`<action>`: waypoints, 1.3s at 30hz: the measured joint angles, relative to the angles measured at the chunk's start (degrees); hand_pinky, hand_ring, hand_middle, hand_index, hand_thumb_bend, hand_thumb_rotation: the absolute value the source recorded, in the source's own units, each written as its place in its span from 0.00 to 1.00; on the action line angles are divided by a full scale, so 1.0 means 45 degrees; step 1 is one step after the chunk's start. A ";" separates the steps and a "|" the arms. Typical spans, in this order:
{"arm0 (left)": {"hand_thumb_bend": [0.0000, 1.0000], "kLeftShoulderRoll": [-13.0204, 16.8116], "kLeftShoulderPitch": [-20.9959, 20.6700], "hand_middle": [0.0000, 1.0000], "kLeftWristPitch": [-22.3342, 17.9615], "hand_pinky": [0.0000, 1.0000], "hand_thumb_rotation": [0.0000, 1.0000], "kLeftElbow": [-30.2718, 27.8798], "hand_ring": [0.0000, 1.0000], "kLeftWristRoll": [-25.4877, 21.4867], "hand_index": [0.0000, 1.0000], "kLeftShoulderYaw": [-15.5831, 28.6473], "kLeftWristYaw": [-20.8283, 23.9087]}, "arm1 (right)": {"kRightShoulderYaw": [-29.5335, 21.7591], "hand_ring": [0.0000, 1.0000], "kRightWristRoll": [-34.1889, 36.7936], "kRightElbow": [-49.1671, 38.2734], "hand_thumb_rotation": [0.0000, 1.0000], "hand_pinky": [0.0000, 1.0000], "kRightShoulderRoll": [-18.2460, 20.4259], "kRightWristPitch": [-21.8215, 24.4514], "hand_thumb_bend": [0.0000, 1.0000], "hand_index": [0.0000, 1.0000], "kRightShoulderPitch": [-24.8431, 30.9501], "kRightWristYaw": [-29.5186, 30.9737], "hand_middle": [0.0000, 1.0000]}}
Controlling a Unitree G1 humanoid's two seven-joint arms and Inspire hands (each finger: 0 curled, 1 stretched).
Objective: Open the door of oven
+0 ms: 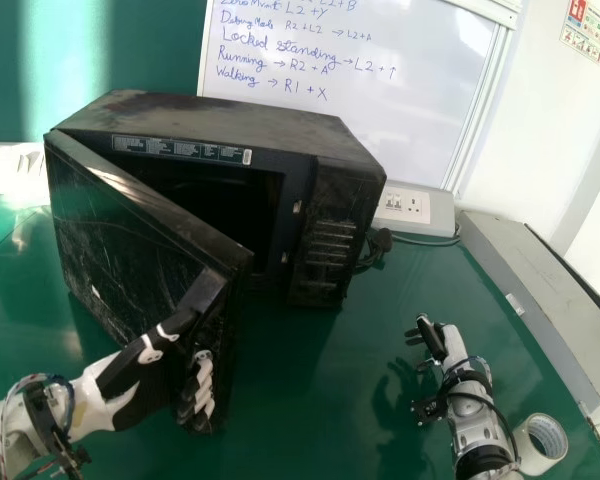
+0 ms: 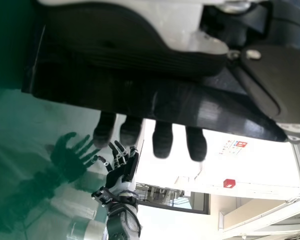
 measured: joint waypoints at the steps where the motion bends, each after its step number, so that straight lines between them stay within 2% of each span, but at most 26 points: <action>1: 0.64 0.0011 0.0090 0.06 -0.0079 0.00 0.76 -0.0016 0.01 -0.0001 0.07 0.0042 0.0001 | 0.0000 0.39 -0.0003 0.0000 0.15 0.32 0.0000 0.0002 0.51 0.49 0.0000 0.0000 0.50; 5: 0.67 0.0072 0.0238 0.05 -0.0087 0.00 0.75 -0.0074 0.00 -0.0056 0.06 0.0270 0.0015 | 0.0001 0.39 -0.0015 0.0000 0.15 0.32 0.0000 0.0003 0.51 0.49 0.0000 -0.0003 0.49; 8: 0.66 0.0203 0.0285 0.05 -0.0094 0.00 0.80 -0.0010 0.00 -0.0128 0.05 0.0443 -0.0070 | -0.0002 0.39 -0.0012 0.0003 0.15 0.33 -0.0001 0.0003 0.51 0.49 0.0000 -0.0003 0.49; 12: 0.65 0.0557 0.0292 0.04 -0.0326 0.00 0.82 0.0365 0.00 -0.0382 0.05 0.0638 -0.0654 | -0.0020 0.39 -0.0003 0.0005 0.15 0.32 -0.0017 0.0016 0.51 0.49 0.0000 -0.0003 0.50; 16: 0.72 0.0923 0.0362 0.04 -0.0470 0.00 0.80 0.0496 0.00 -0.0594 0.05 0.0721 -0.1106 | -0.0044 0.39 -0.0005 0.0005 0.15 0.32 -0.0013 0.0040 0.51 0.49 0.0000 -0.0004 0.51; 21: 0.77 0.1678 0.0612 0.03 0.0478 0.00 0.76 0.0085 0.00 -0.1536 0.05 0.1311 -0.1190 | -0.0025 0.38 -0.0027 0.0006 0.15 0.31 -0.0014 0.0038 0.51 0.49 0.0000 -0.0004 0.50; 28: 0.74 0.2535 0.0899 0.03 0.1655 0.00 0.75 -0.0200 0.00 -0.2731 0.05 0.2480 -0.1257 | -0.0004 0.39 -0.0069 0.0007 0.15 0.33 -0.0023 0.0035 0.51 0.49 0.0000 -0.0002 0.51; 32: 0.69 0.3037 0.1125 0.03 0.1878 0.00 0.72 -0.0133 0.00 -0.3417 0.05 0.3180 -0.1549 | 0.0028 0.38 -0.0092 0.0009 0.15 0.31 -0.0045 0.0046 0.51 0.49 0.0000 -0.0025 0.49; 37: 0.69 0.3146 0.1584 0.02 0.1793 0.00 0.78 -0.0256 0.00 -0.3505 0.04 0.3677 -0.1903 | 0.0033 0.39 -0.0092 0.0009 0.15 0.32 -0.0096 0.0030 0.51 0.49 0.0001 -0.0029 0.50; 39: 0.70 0.3159 0.1794 0.02 0.1774 0.00 0.72 -0.0372 0.00 -0.3582 0.04 0.3888 -0.1941 | 0.0042 0.38 -0.0096 0.0010 0.15 0.31 -0.0101 0.0029 0.51 0.49 0.0000 -0.0029 0.49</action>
